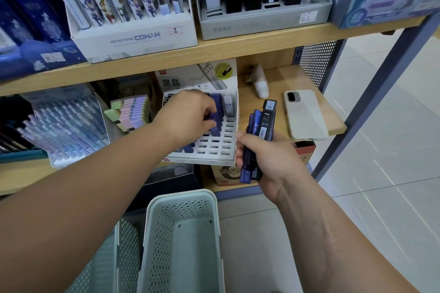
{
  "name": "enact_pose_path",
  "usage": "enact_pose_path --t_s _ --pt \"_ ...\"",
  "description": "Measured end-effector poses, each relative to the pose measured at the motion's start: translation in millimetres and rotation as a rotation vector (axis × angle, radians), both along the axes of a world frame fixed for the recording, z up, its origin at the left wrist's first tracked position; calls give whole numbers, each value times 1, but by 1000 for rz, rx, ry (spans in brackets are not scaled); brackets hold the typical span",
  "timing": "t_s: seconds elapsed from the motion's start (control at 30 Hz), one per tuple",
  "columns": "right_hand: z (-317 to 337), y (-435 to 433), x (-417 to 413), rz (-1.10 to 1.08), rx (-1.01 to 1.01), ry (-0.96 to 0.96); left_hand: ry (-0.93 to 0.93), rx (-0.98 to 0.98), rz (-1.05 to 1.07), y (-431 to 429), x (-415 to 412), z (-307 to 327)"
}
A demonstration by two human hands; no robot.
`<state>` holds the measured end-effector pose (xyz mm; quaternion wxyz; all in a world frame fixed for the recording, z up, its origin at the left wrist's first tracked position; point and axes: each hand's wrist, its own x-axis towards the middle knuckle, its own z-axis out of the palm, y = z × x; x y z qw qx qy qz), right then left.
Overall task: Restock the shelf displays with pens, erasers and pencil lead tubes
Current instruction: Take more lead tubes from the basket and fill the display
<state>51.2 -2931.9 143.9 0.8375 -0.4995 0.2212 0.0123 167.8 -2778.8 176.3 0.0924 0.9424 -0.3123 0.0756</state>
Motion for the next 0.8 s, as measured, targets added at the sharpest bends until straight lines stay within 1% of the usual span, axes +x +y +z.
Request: enact_pose_path --t_s 0.03,0.07,0.1,0.17,0.2,0.23,0.3,0.47,0.6,0.67,0.8 --pt "1 0 -1 31 5 -16 -19 -81 17 0 -6 1" --pt "3 1 -2 70 5 -29 12 -220 56 -1 -15 2" --pt "4 3 -3 112 1 -41 116 -402 109 -3 -26 3" --pt "7 7 -6 197 -9 -61 494 -760 217 -8 -47 2" --pt "8 9 -7 236 -10 -64 664 -858 260 -9 -57 0" --pt "9 11 -8 266 -7 -61 772 -906 291 -8 -66 -2" --pt "8 15 -8 309 -3 -51 870 -996 335 -5 -77 -7" --pt "11 20 -12 358 44 -20 952 -1129 337 10 -91 -12" --pt "14 24 -12 241 125 6 939 -1272 382 19 -105 -14" --pt "12 25 -12 167 140 15 938 -1251 360 20 -115 -16" --pt "10 28 -12 123 82 11 901 -1131 364 16 -129 -24"
